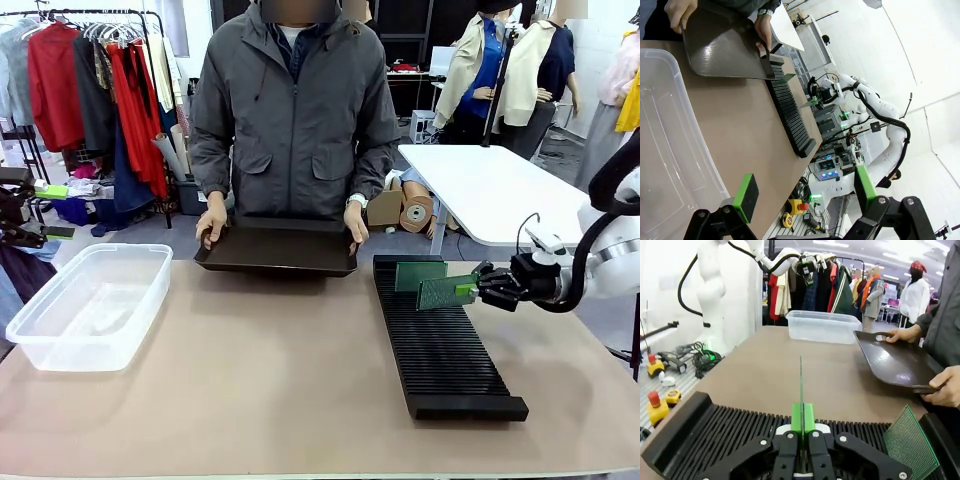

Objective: Sort PCBs into racks and boxes based on the side picked up.
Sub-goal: If the short side of the Blank PCB is picked up, insert it into the PCB Rack ; if the long side is picked up, place it in the Organizing box.

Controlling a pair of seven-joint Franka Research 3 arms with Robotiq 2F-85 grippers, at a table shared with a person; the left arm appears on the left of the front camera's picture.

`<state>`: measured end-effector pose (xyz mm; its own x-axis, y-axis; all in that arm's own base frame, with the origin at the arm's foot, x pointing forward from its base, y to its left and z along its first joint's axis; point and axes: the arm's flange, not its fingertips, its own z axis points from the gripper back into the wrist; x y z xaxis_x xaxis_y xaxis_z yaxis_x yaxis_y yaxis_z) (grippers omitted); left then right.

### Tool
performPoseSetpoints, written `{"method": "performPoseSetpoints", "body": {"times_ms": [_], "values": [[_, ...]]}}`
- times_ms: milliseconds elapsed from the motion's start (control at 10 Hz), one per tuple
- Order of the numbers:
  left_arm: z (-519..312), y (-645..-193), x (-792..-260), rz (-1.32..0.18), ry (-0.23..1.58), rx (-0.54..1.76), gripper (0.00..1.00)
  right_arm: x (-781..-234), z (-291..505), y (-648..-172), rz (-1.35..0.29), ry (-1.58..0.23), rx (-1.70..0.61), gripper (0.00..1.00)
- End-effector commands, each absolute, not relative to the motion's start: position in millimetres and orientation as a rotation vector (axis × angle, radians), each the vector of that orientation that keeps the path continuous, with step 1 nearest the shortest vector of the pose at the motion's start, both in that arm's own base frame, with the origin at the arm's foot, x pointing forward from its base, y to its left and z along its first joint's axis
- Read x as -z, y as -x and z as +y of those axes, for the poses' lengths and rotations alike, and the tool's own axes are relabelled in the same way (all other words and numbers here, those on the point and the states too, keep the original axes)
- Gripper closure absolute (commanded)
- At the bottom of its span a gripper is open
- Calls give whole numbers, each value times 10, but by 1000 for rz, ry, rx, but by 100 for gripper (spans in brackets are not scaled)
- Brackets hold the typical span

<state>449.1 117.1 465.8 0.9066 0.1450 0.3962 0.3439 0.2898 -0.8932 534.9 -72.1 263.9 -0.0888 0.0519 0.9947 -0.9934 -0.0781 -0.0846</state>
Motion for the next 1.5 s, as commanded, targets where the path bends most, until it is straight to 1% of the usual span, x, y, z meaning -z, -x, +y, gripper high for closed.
{"method": "performPoseSetpoints", "body": {"times_ms": [0,400,600,700,1400], "values": [[1173,-4484,-4674,-440,1282,130,0,-2538,-684,-5192,-1254,-1109,-1381,100],[1173,-4484,-4674,-440,1282,130,0,-2304,-671,-5123,-1283,-1108,-1315,100],[1173,-4484,-4674,-440,1282,130,0,-2230,-685,-5117,-1252,-1115,-1246,100],[1173,-4484,-4674,-440,1282,130,0,-2565,-719,-5371,-1248,-1136,-1304,100],[1173,-4484,-4674,-440,1282,130,0,-2565,-719,-5371,-1248,-1136,-1304,100]]}}
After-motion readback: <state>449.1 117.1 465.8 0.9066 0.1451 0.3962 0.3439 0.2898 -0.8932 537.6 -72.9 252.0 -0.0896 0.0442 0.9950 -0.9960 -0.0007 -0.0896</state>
